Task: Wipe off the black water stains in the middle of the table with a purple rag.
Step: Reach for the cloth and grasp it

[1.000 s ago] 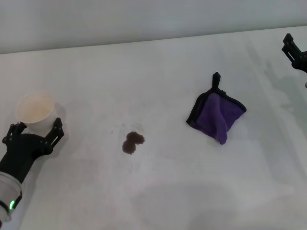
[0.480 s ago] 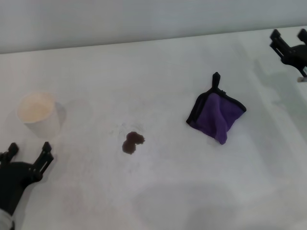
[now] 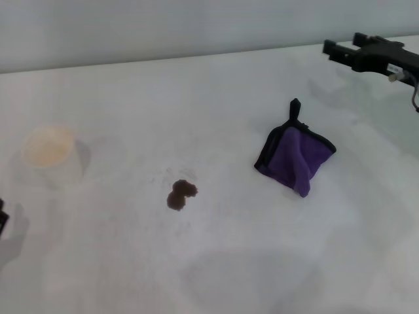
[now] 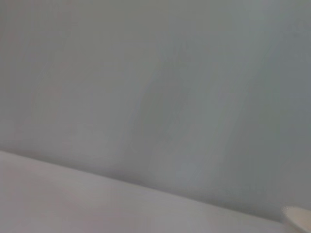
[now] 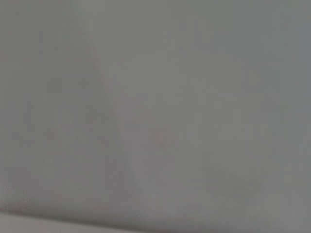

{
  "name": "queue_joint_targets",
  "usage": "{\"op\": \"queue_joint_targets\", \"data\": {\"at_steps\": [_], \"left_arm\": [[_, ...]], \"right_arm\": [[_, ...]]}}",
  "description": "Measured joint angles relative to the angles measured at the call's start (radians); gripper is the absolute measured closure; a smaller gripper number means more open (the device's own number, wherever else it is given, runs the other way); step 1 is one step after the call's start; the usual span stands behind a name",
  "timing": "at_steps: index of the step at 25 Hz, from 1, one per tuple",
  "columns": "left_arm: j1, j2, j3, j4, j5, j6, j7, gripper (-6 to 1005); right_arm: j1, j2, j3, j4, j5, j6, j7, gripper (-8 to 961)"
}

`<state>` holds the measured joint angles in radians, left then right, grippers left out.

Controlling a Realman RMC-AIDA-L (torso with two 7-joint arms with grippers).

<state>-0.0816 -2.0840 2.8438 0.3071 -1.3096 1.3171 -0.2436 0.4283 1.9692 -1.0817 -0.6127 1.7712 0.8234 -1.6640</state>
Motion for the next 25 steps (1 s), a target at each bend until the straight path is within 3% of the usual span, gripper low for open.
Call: {"op": "queue_joint_targets", "data": {"at_steps": [4,6,8,9,12,18,25], "left_arm": [[-0.016,0.003,0.000,-0.016,-0.048,0.017,-0.007,111],[-0.030,0.003,0.000,-0.020,-0.052,0.020,-0.010,112],[-0.050,0.004,0.000,-0.030,-0.055,0.021,-0.013,112],[-0.061,0.003,-0.001,-0.038,-0.056,0.019,-0.015,112],[-0.094,0.001,-0.001,-0.067,-0.057,0.012,-0.017,112],[-0.155,0.002,-0.010,-0.081,-0.058,-0.003,-0.017,112],[-0.199,-0.001,-0.009,-0.073,-0.055,-0.022,-0.031,111]], "right_arm": [[0.001,-0.036,-0.056,-0.243,-0.405,0.036,0.500,123],[0.010,-0.040,-0.057,-0.377,-0.666,0.134,0.748,126],[0.014,-0.018,-0.056,-0.510,-0.892,0.241,0.907,126],[0.015,0.005,-0.056,-0.588,-1.002,0.302,0.977,126],[0.013,0.049,-0.086,-0.733,-1.205,0.421,1.088,127],[0.010,0.047,-0.277,-0.816,-1.251,0.520,1.285,127],[0.025,0.047,-0.441,-0.768,-1.248,0.443,1.408,128]]}}
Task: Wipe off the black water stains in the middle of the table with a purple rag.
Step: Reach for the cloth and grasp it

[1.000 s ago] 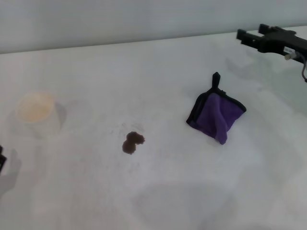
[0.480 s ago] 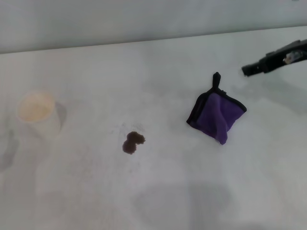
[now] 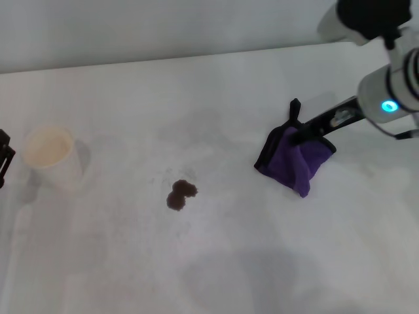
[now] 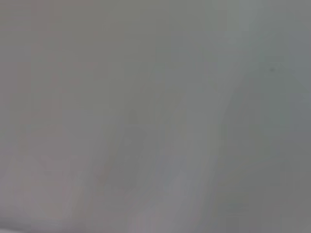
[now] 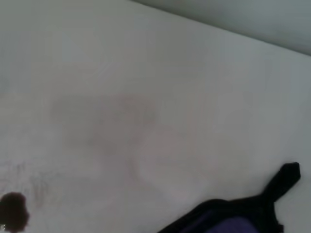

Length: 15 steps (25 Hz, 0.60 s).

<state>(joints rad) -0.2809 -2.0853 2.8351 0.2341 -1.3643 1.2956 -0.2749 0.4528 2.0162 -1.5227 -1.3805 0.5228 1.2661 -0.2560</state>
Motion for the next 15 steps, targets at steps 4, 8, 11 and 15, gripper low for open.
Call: {"op": "queue_joint_targets", "data": {"at_steps": [4,8,11,15], "left_arm": [[-0.007,-0.001,-0.006,0.005,-0.031,-0.013,-0.071,111],[-0.024,0.000,-0.006,0.000,-0.061,-0.065,-0.143,112],[-0.030,0.001,-0.005,-0.002,-0.062,-0.089,-0.159,112],[-0.031,0.003,0.001,-0.002,-0.059,-0.084,-0.160,111]], "right_arm": [[0.028,0.003,-0.022,0.057,-0.009,-0.028,0.018,128],[0.080,0.003,-0.043,0.162,-0.008,-0.053,0.038,129],[0.106,0.001,-0.050,0.227,-0.008,-0.074,0.041,129],[0.112,0.000,-0.054,0.261,-0.008,-0.102,0.042,132]]}}
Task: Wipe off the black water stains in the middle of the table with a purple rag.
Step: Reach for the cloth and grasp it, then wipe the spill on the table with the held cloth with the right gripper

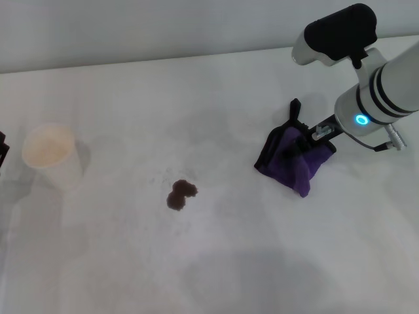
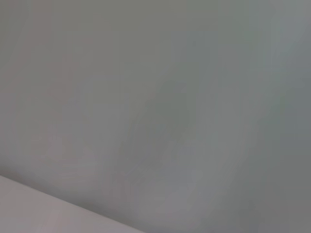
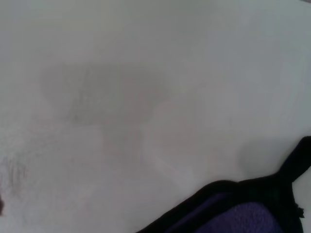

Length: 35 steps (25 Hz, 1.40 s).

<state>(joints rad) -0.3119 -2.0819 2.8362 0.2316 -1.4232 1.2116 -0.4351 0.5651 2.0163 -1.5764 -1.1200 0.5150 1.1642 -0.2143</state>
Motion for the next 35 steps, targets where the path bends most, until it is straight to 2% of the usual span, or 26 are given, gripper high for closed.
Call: {"op": "queue_joint_targets", "data": {"at_steps": [11,16,21,27,30,35], "left_arm": [[0.002,0.000,-0.003,0.007,0.000,0.027,-0.003,112],[0.011,-0.001,0.002,0.008,0.000,0.094,-0.021,112],[0.015,0.001,0.005,0.001,0.002,0.100,-0.042,112],[0.020,0.002,0.005,0.004,0.003,0.101,-0.042,111],[0.020,0.002,0.005,0.007,0.003,0.101,-0.043,111],[0.019,0.002,0.005,0.006,0.003,0.102,-0.044,111]], "right_arm": [[0.006,0.002,-0.007,0.041,0.002,-0.017,0.002,142],[0.007,0.002,-0.008,0.054,0.008,-0.032,0.003,348],[0.007,0.002,-0.007,0.055,0.012,-0.036,-0.001,445],[0.008,0.001,-0.009,0.048,0.014,-0.028,-0.019,510],[0.012,0.000,-0.009,0.047,0.014,-0.018,-0.020,712],[0.012,-0.001,-0.008,0.033,0.014,-0.012,-0.021,770]]}}
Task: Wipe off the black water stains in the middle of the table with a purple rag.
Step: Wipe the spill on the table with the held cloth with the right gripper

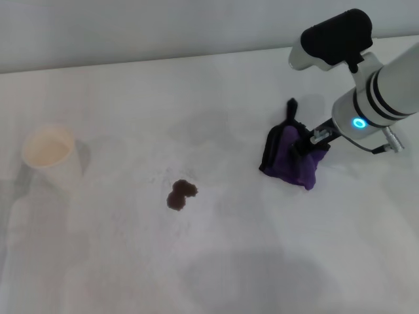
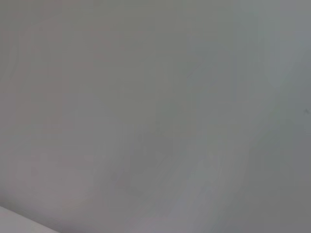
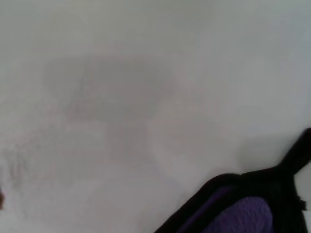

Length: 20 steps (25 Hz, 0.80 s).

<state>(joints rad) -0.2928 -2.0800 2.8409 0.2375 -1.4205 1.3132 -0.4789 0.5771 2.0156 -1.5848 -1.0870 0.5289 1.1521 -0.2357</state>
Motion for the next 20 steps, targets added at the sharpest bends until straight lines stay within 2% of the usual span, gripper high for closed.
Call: {"op": "queue_joint_targets", "data": {"at_steps": [4,7,12,17,20], "left_arm": [[0.000,0.000,0.000,-0.004,0.000,0.000,-0.011,112],[0.000,0.000,0.000,-0.006,0.000,0.000,-0.036,112],[-0.006,0.002,0.000,-0.009,0.000,0.003,-0.073,112],[-0.006,0.003,0.000,-0.011,0.000,0.003,-0.076,112],[-0.007,0.003,0.000,-0.011,0.000,0.003,-0.078,111]], "right_arm": [[-0.015,0.002,-0.012,-0.081,0.030,0.012,-0.028,817],[-0.015,0.002,-0.043,-0.133,0.113,0.020,-0.073,842],[0.023,0.006,-0.152,-0.136,0.218,0.008,-0.127,849],[0.060,0.009,-0.306,-0.114,0.278,-0.117,-0.130,848],[0.067,0.010,-0.344,-0.073,0.327,-0.178,-0.146,848]]}}
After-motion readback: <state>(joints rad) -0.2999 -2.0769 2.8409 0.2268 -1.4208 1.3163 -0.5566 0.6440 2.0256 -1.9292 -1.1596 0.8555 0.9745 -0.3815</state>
